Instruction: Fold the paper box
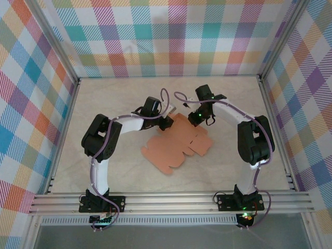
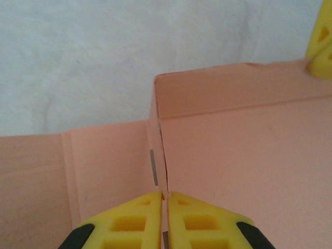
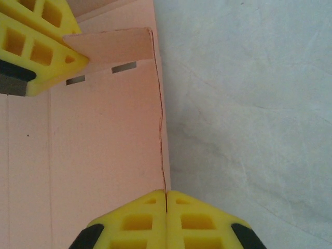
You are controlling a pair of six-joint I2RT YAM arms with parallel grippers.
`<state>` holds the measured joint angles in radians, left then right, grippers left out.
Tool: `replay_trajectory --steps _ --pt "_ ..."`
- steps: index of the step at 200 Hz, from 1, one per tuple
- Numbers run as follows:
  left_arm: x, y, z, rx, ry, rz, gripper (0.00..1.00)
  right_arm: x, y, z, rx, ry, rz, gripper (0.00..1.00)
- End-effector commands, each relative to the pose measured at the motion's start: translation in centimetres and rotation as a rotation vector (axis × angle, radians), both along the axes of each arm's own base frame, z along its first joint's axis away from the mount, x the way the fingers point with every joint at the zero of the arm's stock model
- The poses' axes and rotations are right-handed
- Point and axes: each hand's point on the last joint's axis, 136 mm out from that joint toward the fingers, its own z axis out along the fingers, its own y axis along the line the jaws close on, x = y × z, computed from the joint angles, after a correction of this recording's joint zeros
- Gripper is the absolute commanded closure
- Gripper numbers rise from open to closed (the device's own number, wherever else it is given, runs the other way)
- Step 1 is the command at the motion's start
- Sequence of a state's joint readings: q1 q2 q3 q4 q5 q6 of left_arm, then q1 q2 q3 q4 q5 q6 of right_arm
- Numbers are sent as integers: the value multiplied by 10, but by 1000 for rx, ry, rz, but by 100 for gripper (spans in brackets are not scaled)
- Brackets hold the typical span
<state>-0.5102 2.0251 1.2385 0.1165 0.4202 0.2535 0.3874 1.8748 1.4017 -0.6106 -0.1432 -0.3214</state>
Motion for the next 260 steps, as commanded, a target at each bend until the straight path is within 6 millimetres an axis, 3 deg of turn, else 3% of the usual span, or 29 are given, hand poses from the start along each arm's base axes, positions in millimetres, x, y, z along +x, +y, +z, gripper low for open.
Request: replay_trajectory --steps 1,26,47,122,180,213,260 --pt "7 -10 28 -59 -63 77 90 4 1 8 14 -37 -56 100" --pt "4 -18 29 -72 -63 107 92 6 3 11 41 -60 -104 100" --pt "4 -22 29 -74 -65 136 100 9 3 12 63 -61 -168 100" --pt "5 -28 30 -100 -106 372 100 6 19 11 186 -23 -285 100" --pt "11 -44 19 -183 10 638 100 4 31 10 211 -9 -288 100" --pt "13 -62 12 -230 87 661 100 3 31 8 198 -11 -288 100" --pt "10 -52 15 -169 44 650 100 4 24 6 160 -32 -288 100"
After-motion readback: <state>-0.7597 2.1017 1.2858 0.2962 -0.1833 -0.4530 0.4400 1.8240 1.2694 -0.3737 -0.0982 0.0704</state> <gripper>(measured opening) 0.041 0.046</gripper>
